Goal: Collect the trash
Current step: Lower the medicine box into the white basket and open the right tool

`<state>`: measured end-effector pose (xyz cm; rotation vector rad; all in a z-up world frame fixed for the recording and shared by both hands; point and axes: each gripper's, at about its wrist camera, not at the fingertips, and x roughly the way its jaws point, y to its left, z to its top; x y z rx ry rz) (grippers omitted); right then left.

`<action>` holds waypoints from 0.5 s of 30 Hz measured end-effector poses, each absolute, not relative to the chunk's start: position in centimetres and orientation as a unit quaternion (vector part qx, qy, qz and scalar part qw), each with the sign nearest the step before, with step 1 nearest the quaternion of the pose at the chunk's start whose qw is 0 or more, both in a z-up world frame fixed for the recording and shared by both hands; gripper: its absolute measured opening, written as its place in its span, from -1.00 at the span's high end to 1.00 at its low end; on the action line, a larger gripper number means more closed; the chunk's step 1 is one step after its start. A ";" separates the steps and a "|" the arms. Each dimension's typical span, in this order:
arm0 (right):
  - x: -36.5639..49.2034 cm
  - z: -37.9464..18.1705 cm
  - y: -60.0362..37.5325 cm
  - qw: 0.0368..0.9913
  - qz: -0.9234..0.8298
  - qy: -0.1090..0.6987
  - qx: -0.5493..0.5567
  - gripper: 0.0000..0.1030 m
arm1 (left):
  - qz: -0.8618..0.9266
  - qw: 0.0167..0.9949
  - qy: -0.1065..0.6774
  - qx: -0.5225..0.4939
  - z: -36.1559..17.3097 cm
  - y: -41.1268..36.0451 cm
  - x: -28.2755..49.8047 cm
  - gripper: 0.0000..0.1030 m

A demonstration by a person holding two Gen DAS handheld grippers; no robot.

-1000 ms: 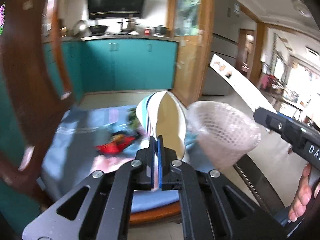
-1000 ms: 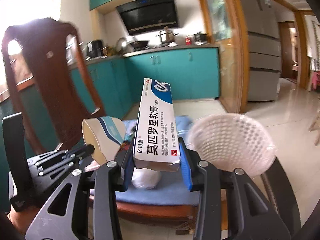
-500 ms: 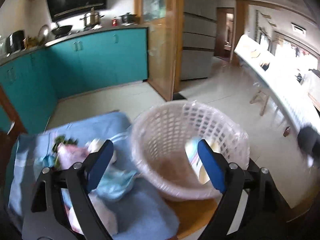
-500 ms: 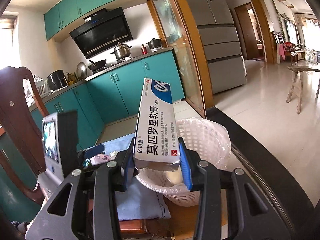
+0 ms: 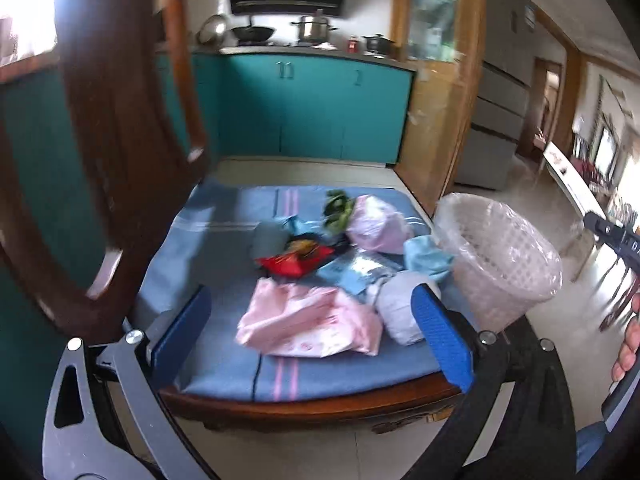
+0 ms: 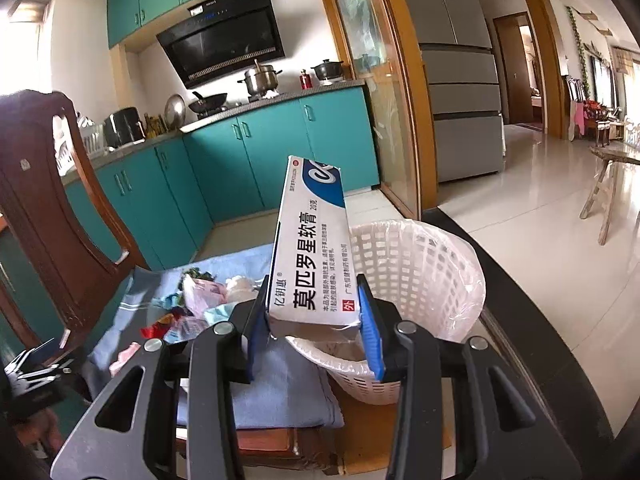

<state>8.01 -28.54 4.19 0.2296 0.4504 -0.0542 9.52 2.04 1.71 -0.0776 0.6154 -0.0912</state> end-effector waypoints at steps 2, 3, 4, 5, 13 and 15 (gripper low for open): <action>9.1 4.0 -28.7 0.966 -0.042 0.231 0.107 0.23 | -0.044 0.948 0.312 -0.037 1.3 2.7 9.6 -0.93; 9.8 3.9 -28.8 0.965 -0.048 0.235 0.106 0.23 | -0.045 0.949 0.311 -0.030 1.2 2.7 9.6 -0.93; 10.5 3.8 -28.9 0.964 -0.055 0.239 0.106 0.23 | -0.047 0.950 0.308 -0.025 1.3 2.8 9.5 -0.93; 11.6 3.4 -29.2 0.961 -0.064 0.246 0.106 0.23 | -0.046 0.951 0.304 -0.019 1.3 3.0 9.1 -0.93; 19.1 -1.1 -32.7 0.925 -0.147 0.333 0.108 0.23 | -0.065 0.949 0.308 -0.027 1.3 2.9 8.8 -0.93; 20.4 -2.5 -33.7 0.914 -0.164 0.352 0.115 0.23 | -0.067 0.947 0.312 -0.031 1.1 3.1 8.9 -0.93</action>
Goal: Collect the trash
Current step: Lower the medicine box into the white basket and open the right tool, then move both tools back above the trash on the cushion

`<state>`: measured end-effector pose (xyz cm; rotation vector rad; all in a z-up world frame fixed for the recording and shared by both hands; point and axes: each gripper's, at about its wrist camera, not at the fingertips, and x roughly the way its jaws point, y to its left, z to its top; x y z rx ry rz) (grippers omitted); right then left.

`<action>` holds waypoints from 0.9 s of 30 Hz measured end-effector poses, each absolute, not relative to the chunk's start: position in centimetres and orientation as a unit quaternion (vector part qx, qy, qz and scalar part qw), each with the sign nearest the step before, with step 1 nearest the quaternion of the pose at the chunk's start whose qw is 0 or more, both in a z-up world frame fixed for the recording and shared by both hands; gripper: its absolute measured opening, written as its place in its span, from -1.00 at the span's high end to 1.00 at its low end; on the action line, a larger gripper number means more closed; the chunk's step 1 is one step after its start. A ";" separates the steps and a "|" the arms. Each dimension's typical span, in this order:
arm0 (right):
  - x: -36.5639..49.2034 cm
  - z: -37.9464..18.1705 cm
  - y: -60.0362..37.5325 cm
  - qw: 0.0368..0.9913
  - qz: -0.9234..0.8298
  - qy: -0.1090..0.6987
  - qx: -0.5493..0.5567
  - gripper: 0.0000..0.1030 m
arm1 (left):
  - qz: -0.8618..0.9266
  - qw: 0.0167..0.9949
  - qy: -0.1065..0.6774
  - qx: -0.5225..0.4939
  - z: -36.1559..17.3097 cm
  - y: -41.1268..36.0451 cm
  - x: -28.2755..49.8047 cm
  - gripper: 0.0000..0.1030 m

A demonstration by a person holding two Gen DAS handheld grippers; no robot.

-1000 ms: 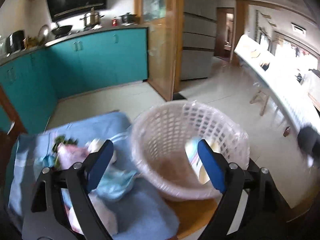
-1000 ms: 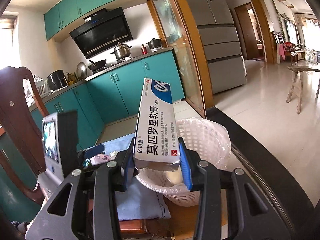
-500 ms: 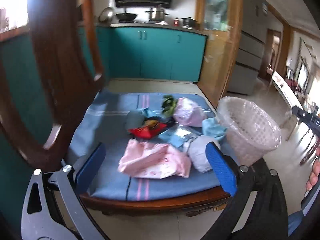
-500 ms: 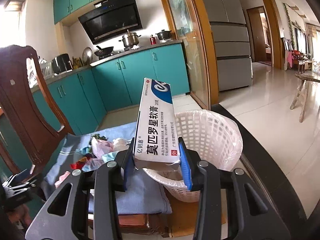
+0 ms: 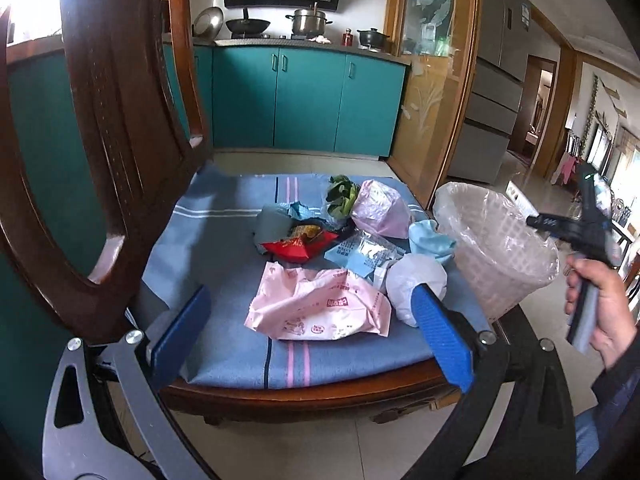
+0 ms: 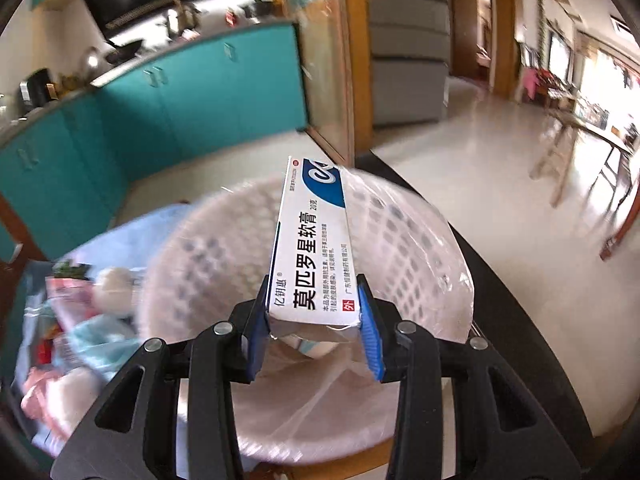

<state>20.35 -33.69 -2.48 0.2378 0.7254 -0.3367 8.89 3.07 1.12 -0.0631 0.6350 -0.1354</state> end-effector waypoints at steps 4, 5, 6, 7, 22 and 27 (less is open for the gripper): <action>21.2 -4.1 -34.2 0.900 -0.175 0.383 0.114 0.16 | -0.066 0.946 0.315 -0.039 1.1 3.6 8.9 -0.93; 21.0 -4.1 -33.9 0.900 -0.176 0.383 0.110 -0.04 | -0.066 0.946 0.315 -0.040 1.2 3.7 8.9 -0.93; 20.8 -3.8 -33.7 0.901 -0.178 0.381 0.107 -0.26 | -0.066 0.946 0.315 -0.040 1.1 3.8 8.9 -0.93; 20.1 -2.8 -33.2 0.906 -0.179 0.369 0.104 -0.33 | -0.064 0.946 0.315 -0.041 1.2 3.8 8.9 -0.93; 6.2 2.0 -15.3 0.973 0.010 0.229 0.003 -0.94 | -0.075 0.945 0.317 -0.029 1.4 2.4 7.5 -0.93; 6.0 1.5 -14.5 0.969 0.026 0.245 -0.010 -0.93 | -0.067 0.940 0.333 -0.025 0.5 2.2 8.1 -0.92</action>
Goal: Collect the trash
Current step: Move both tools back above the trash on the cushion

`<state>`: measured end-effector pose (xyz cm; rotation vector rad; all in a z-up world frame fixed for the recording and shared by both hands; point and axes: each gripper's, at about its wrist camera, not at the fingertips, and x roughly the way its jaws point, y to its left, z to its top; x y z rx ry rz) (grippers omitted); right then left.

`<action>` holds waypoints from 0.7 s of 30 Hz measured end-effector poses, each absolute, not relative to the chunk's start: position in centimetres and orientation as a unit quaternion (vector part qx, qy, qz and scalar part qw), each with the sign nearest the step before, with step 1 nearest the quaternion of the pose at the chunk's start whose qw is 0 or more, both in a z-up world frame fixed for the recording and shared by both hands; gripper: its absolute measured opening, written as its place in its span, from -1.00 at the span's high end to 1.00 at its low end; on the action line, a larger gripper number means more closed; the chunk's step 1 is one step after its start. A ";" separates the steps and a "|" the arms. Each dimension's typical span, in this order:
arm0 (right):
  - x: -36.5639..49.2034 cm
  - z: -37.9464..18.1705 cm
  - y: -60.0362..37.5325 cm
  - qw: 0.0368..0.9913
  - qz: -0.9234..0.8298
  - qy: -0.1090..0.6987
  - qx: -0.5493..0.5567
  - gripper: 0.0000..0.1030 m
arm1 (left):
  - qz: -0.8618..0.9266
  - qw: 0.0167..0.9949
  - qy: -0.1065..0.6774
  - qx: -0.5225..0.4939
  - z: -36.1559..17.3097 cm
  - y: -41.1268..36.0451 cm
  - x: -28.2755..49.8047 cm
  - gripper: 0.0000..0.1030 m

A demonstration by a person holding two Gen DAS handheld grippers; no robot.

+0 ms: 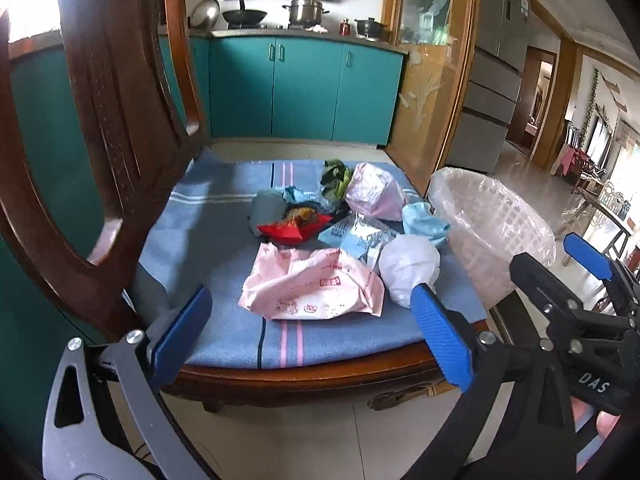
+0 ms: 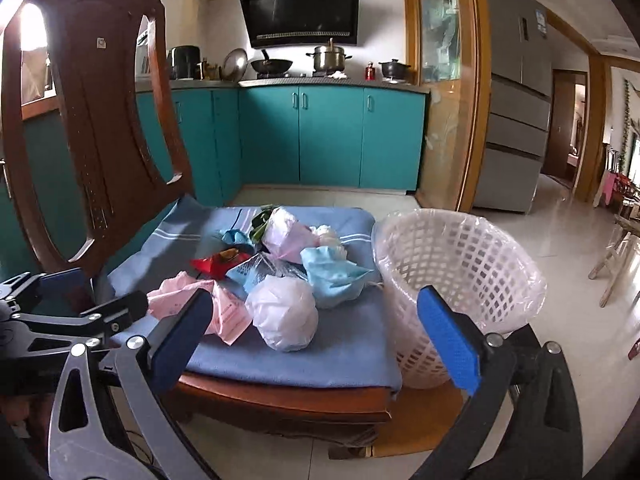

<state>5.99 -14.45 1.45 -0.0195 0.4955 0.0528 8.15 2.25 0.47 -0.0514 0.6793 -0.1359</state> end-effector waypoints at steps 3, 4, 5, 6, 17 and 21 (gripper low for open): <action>5.7 1.7 -14.7 0.969 0.025 0.245 0.002 -0.93 | -0.065 0.940 0.335 -0.022 0.2 2.0 8.3 -0.92; 5.7 1.8 -14.8 0.969 0.023 0.244 0.005 -0.93 | -0.065 0.940 0.334 -0.021 0.2 2.0 8.4 -0.92; 5.7 1.8 -14.9 0.970 0.021 0.244 0.008 -0.93 | -0.065 0.940 0.334 -0.022 0.2 1.9 8.4 -0.92; 5.9 1.7 -15.0 0.969 0.020 0.244 0.011 -0.93 | -0.066 0.940 0.334 -0.023 0.2 1.9 8.4 -0.92; 6.1 1.8 -16.1 0.968 0.015 0.248 0.025 -0.93 | -0.067 0.937 0.341 -0.020 -0.1 1.8 8.4 -0.92; 6.2 1.6 -16.0 0.967 0.018 0.253 0.027 -0.93 | -0.065 0.937 0.344 -0.022 -0.1 2.0 8.4 -0.92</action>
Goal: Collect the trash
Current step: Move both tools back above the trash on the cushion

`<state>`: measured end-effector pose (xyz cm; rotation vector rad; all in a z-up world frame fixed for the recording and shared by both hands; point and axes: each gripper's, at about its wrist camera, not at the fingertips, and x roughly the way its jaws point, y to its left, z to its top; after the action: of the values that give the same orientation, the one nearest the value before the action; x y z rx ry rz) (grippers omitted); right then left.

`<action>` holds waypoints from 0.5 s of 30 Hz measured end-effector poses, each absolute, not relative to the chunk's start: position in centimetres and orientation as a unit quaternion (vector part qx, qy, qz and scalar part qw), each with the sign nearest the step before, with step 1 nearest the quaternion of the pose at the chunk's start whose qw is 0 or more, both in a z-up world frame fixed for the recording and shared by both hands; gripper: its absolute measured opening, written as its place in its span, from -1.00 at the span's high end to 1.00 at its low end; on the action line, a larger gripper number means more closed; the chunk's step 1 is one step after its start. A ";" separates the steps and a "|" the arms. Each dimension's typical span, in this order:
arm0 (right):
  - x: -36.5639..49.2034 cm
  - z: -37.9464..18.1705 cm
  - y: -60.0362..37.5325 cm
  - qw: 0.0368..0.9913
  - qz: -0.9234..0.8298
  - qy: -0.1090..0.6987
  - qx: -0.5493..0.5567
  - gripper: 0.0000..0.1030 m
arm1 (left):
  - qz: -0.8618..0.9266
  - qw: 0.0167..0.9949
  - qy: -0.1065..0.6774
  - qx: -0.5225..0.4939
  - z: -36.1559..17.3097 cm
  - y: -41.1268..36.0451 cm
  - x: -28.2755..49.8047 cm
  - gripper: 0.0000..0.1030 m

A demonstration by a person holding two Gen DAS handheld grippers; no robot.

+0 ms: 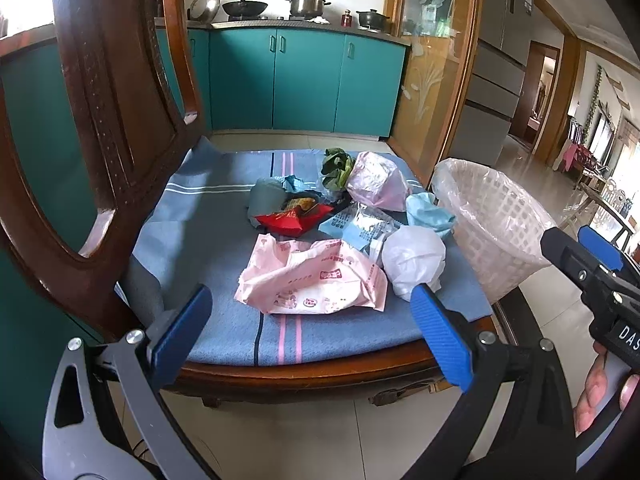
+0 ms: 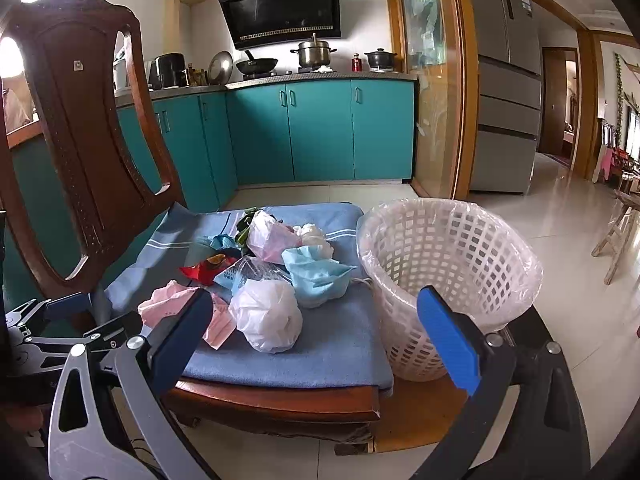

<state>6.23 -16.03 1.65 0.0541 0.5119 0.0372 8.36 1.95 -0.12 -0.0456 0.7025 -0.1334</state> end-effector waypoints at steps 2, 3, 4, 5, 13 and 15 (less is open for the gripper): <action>6.2 1.6 -15.9 0.967 0.019 0.254 0.024 -0.93 | -0.066 0.937 0.344 -0.022 -0.2 2.0 8.4 -0.92; 6.3 1.6 -15.9 0.967 0.019 0.255 0.022 -0.93 | -0.066 0.937 0.344 -0.022 -0.2 2.0 8.4 -0.92; 6.3 1.5 -15.9 0.967 0.019 0.255 0.022 -0.93 | -0.066 0.936 0.344 -0.022 -0.2 2.0 8.4 -0.92; 6.3 1.5 -15.8 0.966 0.019 0.255 0.021 -0.93 | -0.065 0.937 0.344 -0.022 -0.2 2.0 8.4 -0.92; 6.7 1.1 -15.9 0.964 0.023 0.265 0.026 -0.93 | -0.068 0.935 0.346 -0.022 -0.3 2.0 8.5 -0.92; 6.9 1.1 -16.2 0.963 0.022 0.266 0.031 -0.93 | -0.069 0.935 0.347 -0.022 -0.4 1.9 8.5 -0.92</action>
<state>6.86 -16.16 1.12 0.0630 0.5382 0.0455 8.50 1.92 -0.36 -0.0443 0.7094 -0.1405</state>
